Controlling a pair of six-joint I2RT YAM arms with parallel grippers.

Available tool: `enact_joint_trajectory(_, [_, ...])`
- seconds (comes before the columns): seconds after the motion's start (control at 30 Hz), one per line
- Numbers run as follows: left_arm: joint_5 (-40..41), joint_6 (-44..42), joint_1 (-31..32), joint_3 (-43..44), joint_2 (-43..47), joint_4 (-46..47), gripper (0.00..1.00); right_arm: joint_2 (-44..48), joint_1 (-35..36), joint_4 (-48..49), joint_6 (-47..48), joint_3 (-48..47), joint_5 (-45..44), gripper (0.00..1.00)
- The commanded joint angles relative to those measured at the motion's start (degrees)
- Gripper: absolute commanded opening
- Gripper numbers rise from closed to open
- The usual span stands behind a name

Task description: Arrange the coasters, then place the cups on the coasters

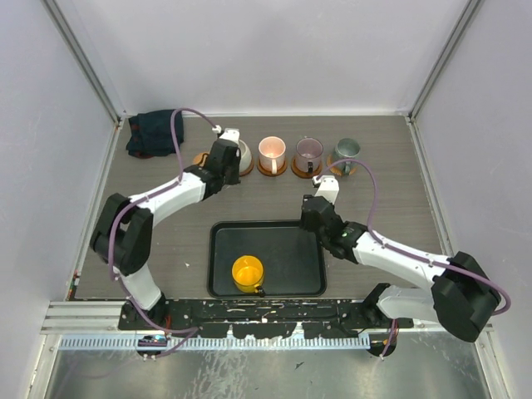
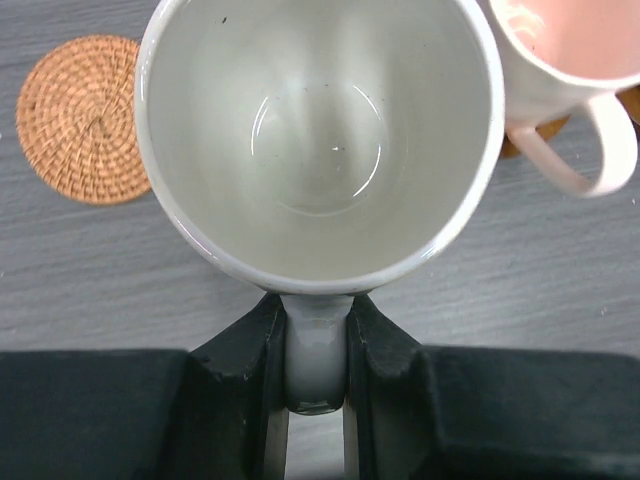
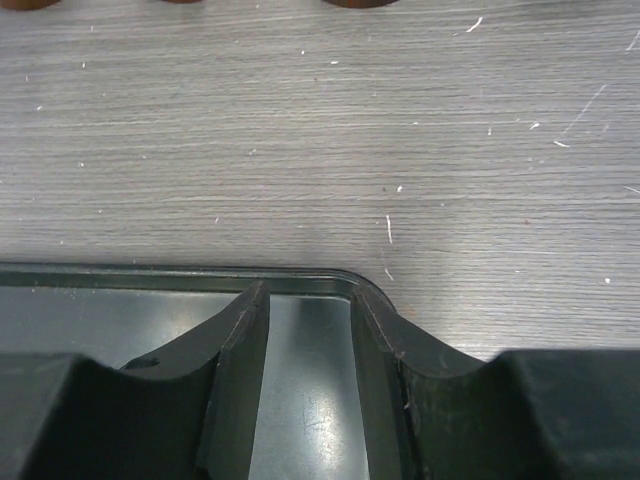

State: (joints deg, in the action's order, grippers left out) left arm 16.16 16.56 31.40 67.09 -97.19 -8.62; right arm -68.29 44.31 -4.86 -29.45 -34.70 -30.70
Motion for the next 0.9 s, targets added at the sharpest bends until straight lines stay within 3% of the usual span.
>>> enact_joint_trajectory(0.0, [-1.9,-1.5,-2.5,8.4,-3.6,7.2,0.09,3.3,0.3,0.4,-0.5,0.1,-4.3,0.43])
enact_joint_trajectory(0.43, [-1.4,-2.1,-4.9,21.3,-14.5,-2.6,0.07,1.6,0.3,-0.6,-1.8,-0.4,-4.7,0.43])
enact_joint_trajectory(0.87, [-2.8,-0.9,-4.8,23.8,-16.7,-6.6,0.08,0.0,0.3,0.0,-1.7,-0.8,-3.5,0.44])
